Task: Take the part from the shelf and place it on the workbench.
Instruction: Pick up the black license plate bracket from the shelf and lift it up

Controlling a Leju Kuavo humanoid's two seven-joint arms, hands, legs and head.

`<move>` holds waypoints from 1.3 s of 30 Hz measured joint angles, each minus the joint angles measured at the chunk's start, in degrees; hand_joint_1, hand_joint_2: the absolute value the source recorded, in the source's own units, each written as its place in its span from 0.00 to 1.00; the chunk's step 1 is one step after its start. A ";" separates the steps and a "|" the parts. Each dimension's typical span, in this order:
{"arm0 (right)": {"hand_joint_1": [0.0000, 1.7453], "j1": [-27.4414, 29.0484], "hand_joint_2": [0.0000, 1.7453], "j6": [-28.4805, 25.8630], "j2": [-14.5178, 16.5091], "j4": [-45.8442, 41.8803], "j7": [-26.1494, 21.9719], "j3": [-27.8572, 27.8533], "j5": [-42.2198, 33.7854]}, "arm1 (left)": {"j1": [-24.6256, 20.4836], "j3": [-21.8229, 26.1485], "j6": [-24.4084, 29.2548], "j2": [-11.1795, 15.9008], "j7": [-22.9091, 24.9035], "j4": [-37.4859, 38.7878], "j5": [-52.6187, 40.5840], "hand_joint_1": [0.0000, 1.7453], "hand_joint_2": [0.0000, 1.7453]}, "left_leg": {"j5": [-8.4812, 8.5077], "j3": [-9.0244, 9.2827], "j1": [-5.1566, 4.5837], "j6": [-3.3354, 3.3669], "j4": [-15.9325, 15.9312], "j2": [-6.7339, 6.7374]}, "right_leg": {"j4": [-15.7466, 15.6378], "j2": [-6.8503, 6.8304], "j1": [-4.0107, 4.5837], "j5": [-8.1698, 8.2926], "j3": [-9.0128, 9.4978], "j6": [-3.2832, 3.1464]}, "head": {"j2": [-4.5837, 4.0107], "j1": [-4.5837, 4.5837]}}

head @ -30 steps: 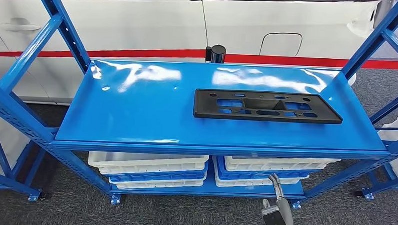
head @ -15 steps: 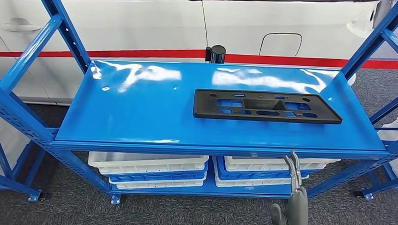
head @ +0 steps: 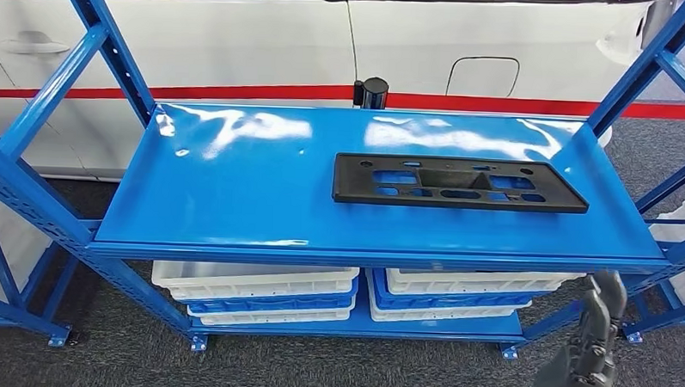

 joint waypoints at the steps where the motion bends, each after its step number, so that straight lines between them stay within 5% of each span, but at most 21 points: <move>1: 0.00 -0.24 0.00 -0.58 -0.34 -0.75 0.19 0.61 0.24 | 0.45 -0.41 0.50 0.06 0.34 -1.04 0.01 0.00 0.00 | 0.00 0.00 0.00 0.00 0.00 0.00 | 0.00 0.00 0.00 0.00 0.00 0.00 | 0.00 0.00; 27: 0.00 -3.83 0.00 -0.12 -9.09 -1.65 13.01 9.49 -3.16 | 4.34 -1.73 2.22 0.13 3.24 -8.10 -3.31 0.00 0.00 | 0.00 0.00 -0.02 0.01 0.00 -0.04 | 0.00 -0.02 -0.02 -0.09 0.04 0.15 | 0.00 -0.01; 34: 0.00 -3.20 0.00 -0.97 -10.07 -1.00 12.79 10.08 -3.74 | 5.69 2.39 2.26 -3.28 -1.80 -9.48 -14.36 0.00 0.00 | -0.02 0.00 -0.05 0.03 0.00 -0.06 | -0.01 -0.02 -0.05 -0.10 0.02 0.17 | 0.00 0.01; 39: 0.00 -3.94 0.00 -0.52 -10.29 -0.82 12.88 10.08 -5.47 | -0.44 8.86 0.43 -6.68 -8.81 -4.25 -20.73 0.00 0.00 | 0.00 0.09 -0.07 0.06 0.00 -0.09 | -0.02 -0.06 -0.07 -0.09 0.09 0.18 | 0.00 -0.03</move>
